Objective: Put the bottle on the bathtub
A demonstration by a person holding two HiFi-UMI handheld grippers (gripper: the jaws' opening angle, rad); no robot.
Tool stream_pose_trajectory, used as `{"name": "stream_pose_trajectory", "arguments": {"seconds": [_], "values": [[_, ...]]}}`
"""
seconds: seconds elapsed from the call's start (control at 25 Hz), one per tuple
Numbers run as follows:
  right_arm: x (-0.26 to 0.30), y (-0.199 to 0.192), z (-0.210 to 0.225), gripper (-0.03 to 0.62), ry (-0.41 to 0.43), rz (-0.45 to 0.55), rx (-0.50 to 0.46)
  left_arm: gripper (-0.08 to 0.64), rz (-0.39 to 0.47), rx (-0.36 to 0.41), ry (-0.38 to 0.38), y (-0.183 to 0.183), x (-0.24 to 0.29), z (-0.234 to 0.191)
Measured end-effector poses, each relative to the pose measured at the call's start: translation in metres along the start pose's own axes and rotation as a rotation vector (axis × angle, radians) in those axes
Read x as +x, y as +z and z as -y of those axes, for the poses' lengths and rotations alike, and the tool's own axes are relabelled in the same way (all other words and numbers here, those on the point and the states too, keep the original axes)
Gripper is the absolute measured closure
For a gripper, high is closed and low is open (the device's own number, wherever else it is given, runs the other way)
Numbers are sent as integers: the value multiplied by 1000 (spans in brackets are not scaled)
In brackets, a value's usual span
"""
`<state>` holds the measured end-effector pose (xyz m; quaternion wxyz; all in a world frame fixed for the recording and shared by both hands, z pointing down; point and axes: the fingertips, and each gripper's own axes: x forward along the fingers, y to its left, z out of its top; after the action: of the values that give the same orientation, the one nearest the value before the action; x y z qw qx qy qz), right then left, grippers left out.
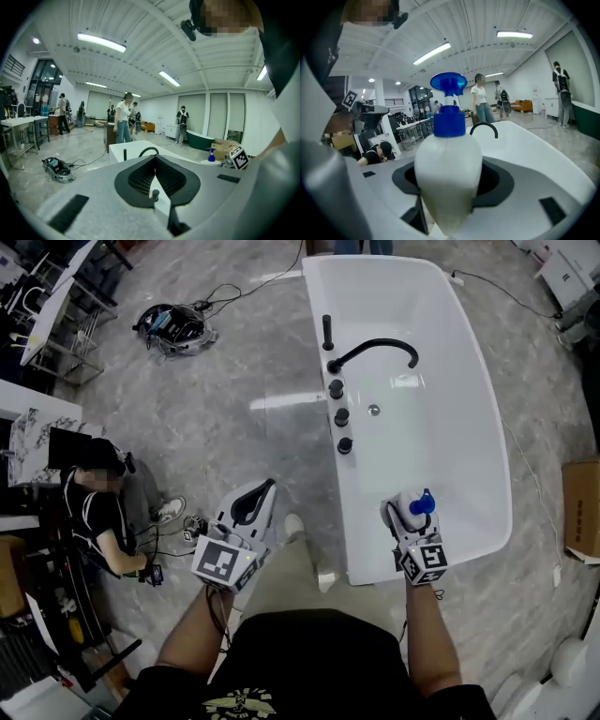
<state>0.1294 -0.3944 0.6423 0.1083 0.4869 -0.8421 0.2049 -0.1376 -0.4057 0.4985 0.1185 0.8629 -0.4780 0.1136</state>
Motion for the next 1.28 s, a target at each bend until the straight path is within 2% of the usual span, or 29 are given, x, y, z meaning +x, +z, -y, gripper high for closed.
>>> {"name": "stream_pose_trajectory", "arguments": {"seconds": [0.24, 0.48, 0.68, 0.8, 0.88, 1.08, 1.28], "values": [[51, -47, 10, 330, -25, -34, 64, 551, -9, 14, -46, -20, 33, -14], [106, -92, 21, 330, -60, -77, 79, 551, -12, 19, -85, -30, 70, -26], [152, -115, 15, 330, -7, -104, 21, 551, -34, 44, -127, -30, 79, -25], [181, -122, 10, 330, 23, -117, -41, 551, -53, 30, -128, -41, 77, -29], [194, -126, 8, 330, 31, -114, -38, 551, -85, 13, -116, -53, 74, -32], [198, -140, 5, 330, 25, -104, -83, 551, -119, 0, -99, -73, 69, -33], [185, -143, -3, 328, 20, -77, -122, 551, -133, 10, -115, -73, 65, -29]]}}
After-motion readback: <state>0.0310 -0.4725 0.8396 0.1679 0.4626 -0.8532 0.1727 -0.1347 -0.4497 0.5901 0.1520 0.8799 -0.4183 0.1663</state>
